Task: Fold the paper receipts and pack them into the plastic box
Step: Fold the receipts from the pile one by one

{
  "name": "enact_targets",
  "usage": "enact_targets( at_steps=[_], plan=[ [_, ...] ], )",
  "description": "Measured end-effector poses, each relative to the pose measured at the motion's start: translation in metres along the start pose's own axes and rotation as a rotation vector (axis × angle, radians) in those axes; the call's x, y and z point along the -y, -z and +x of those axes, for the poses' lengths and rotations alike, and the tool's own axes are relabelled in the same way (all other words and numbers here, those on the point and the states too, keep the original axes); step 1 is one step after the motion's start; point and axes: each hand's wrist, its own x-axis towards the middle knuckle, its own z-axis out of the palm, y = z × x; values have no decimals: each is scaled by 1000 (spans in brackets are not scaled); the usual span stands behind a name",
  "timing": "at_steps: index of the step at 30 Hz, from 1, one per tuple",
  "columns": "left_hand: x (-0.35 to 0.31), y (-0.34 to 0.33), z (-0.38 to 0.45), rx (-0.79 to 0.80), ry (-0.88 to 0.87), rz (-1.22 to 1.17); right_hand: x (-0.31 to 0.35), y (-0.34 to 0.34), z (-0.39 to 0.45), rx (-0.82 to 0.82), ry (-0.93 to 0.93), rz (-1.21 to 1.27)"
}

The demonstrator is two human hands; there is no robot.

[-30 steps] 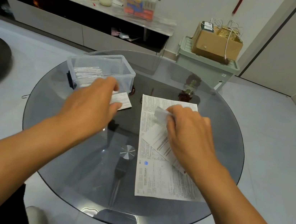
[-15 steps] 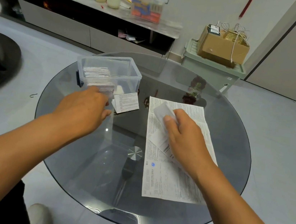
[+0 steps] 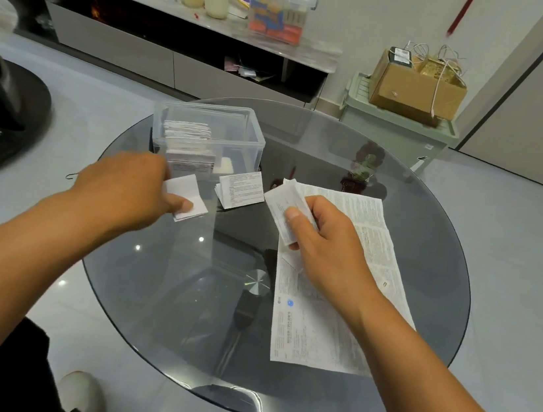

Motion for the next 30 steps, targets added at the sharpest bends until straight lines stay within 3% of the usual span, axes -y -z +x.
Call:
enact_targets(
  at_steps=[4,8,11,17,20,22,24,27,30],
  plan=[
    [0,-11,2,36,-17,-157,0,-8,-1,32,-2,31],
    [-15,-7,-9,86,-74,-644,3,-16,-7,94,-18,189],
    [-31,-2,-23,216,-145,-949,9,-20,-10,116,44,254],
    [-40,-6,-22,389,-239,-1082,5,-18,-8,50,84,24],
    [-34,-12,-10,163,-214,-918,5,-6,-3,-51,129,-109],
    [-30,-21,-2,-48,-254,-633,4,5,2,-98,188,-475],
    [-30,-31,3,-121,-288,-432,1,9,5,-55,189,-782],
    [-32,-41,12,-89,-248,-287,-6,5,5,50,107,-703],
    [-34,-41,17,-74,-225,-257,-9,5,4,17,110,-521]
  ],
)
